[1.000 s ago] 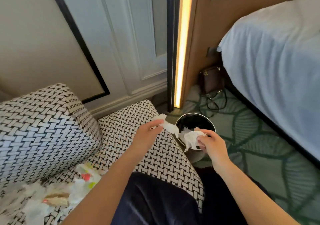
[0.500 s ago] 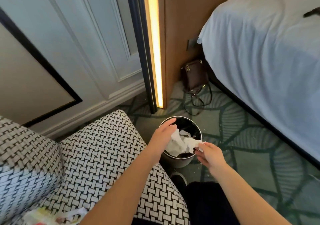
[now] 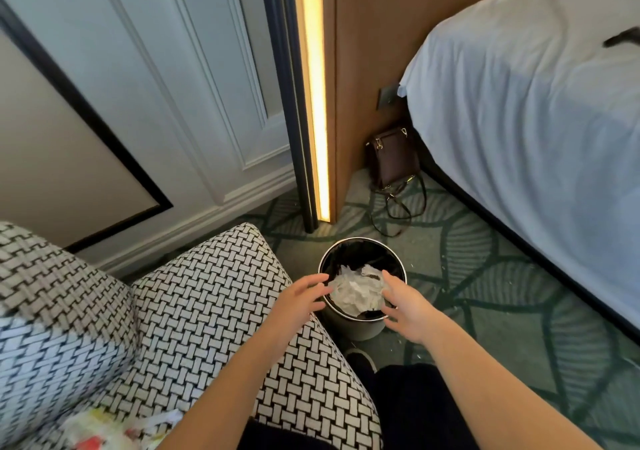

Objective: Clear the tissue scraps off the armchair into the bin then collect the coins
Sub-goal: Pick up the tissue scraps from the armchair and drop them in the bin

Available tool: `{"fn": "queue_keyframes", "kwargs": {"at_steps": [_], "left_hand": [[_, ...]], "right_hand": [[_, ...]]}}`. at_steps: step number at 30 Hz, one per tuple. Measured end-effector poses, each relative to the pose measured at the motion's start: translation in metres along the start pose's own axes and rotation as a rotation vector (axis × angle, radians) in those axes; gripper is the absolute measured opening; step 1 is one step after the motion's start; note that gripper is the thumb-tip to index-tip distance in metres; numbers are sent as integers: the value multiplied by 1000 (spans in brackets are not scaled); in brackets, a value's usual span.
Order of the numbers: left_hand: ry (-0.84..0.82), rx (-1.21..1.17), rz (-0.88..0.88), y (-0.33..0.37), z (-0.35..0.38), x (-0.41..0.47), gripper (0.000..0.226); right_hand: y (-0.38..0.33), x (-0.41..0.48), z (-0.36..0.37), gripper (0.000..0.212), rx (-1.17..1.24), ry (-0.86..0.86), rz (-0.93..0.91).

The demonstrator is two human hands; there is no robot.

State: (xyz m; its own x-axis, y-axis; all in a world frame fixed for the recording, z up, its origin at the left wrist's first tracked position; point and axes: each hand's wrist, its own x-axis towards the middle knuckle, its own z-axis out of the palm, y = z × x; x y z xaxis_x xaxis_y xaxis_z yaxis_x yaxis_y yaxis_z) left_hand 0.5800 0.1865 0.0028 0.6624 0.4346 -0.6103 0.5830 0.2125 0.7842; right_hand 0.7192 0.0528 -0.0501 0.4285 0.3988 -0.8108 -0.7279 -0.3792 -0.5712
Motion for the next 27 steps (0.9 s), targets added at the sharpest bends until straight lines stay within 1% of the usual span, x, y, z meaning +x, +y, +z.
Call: {"fn": "queue_keyframes", "kwargs": {"at_steps": [3, 8, 13, 18, 22, 27], "left_hand": [[41, 28, 9, -5, -10, -19, 22], [91, 2, 46, -11, -29, -55, 22], [178, -63, 113, -20, -61, -99, 19], [283, -123, 177, -47, -97, -139, 18], [384, -233, 170, -77, -127, -167, 17], [486, -318, 159, -112, -153, -193, 19]], "right_hand": [[2, -16, 8, 59, -18, -19, -48], [-7, -44, 33, 51, -73, -42, -119], [-10, -85, 78, 51, -155, -117, -174], [3, -122, 130, 48, -276, -168, -259], [20, -148, 176, 42, -430, -210, -326], [55, -164, 226, 39, -669, -313, -441]]}}
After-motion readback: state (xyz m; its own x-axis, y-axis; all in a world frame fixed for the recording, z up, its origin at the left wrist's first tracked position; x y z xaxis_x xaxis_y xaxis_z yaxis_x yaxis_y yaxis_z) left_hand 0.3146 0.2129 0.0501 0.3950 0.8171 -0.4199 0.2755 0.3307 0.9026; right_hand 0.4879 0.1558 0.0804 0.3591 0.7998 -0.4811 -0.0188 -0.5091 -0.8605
